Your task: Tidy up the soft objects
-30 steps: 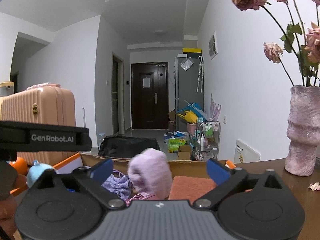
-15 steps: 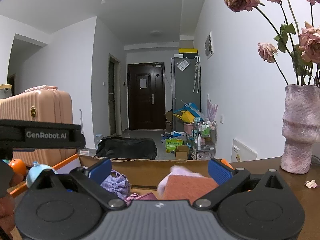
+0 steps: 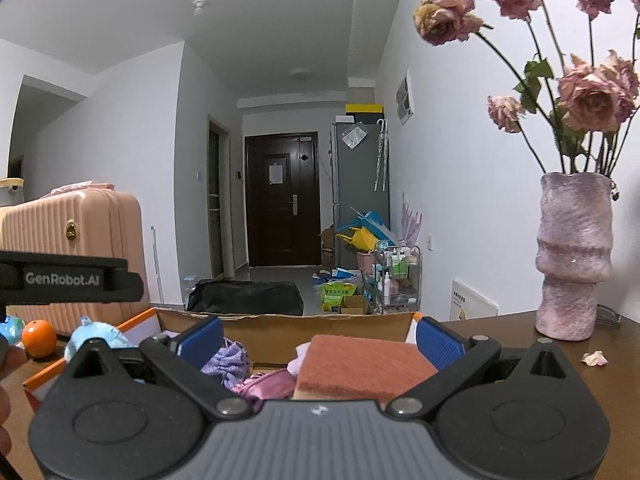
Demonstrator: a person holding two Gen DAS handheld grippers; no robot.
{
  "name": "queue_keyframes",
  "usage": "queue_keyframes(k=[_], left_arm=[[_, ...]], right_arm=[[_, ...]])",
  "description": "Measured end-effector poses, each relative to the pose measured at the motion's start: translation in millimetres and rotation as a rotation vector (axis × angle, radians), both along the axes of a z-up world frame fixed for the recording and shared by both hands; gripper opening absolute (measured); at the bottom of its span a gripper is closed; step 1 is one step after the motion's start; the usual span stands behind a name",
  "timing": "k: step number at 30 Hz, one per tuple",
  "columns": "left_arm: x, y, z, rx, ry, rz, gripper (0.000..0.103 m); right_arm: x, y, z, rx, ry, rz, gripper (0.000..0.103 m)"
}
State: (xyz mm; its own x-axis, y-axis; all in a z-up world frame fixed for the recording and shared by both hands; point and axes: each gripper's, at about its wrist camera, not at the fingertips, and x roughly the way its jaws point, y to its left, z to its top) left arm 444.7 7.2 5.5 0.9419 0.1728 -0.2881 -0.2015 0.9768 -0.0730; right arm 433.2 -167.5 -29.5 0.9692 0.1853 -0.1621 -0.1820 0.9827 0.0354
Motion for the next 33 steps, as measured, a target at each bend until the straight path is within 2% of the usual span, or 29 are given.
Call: queue_keyframes(k=[18, 33], left_arm=[[-67, -5, 2, 0.025, 0.009, 0.007, 0.103], [-134, -7, 2, 0.035, 0.025, -0.028, 0.103]], right_arm=[[-72, -20, 3, 0.011, -0.006, -0.034, 0.103], [-141, -32, 5, 0.002, 0.013, -0.038, 0.103]])
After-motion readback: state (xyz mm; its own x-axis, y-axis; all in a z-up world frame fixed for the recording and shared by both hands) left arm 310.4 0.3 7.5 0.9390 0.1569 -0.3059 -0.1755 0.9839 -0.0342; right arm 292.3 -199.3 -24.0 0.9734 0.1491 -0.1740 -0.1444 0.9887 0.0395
